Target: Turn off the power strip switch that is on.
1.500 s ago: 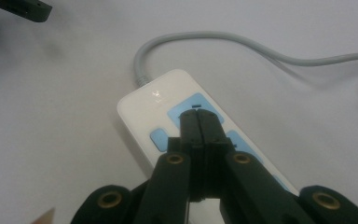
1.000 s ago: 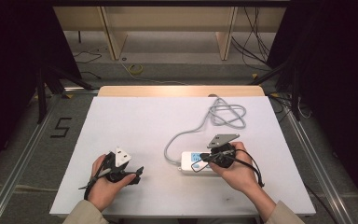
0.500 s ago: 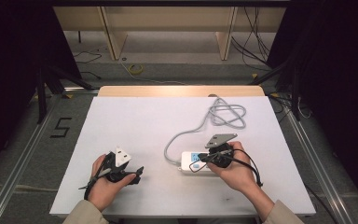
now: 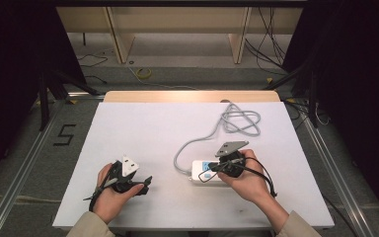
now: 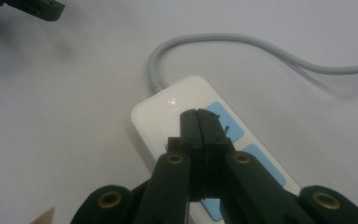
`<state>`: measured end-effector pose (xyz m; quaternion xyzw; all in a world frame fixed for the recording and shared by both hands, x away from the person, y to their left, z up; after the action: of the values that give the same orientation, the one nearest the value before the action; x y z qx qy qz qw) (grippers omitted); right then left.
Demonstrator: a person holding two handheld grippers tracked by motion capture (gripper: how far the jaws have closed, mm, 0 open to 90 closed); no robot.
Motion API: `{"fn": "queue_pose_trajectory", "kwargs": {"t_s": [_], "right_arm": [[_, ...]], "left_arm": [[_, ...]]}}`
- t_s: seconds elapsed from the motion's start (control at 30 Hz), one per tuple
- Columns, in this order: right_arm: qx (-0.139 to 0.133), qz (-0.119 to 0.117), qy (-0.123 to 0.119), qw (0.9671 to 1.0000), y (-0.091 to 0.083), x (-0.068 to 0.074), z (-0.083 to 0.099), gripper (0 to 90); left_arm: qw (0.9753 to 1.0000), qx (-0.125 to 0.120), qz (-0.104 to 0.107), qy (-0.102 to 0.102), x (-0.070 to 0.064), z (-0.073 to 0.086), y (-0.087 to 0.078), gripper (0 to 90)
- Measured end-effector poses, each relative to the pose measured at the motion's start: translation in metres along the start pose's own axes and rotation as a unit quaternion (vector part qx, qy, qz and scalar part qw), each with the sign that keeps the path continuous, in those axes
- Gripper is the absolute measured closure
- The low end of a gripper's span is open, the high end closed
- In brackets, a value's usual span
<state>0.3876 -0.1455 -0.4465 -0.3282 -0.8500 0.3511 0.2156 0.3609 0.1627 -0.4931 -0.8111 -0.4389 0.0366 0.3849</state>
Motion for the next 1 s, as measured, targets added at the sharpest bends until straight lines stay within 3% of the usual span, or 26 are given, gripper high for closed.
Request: {"fn": "queue_pose_trajectory", "kwargs": {"t_s": [1.0], "right_arm": [[0.009, -0.006, -0.008, 0.9999, 0.0057, 0.0068, -0.0036, 90.0]], "left_arm": [[1.0, -0.002, -0.001, 0.0, -0.0003, -0.0004, -0.0001, 15.6]]}}
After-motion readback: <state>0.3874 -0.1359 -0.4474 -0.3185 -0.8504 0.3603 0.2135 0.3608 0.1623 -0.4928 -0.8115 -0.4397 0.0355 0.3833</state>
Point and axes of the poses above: each handheld gripper's, and its own axes: y roughly forward along the jaws, z roughly out of its underside, x roughly to its left, the point moved 3 cm from there along y, roughly forward along the jaws, and after that the axes turned 13 degrees about y, right-handed, at the moved point
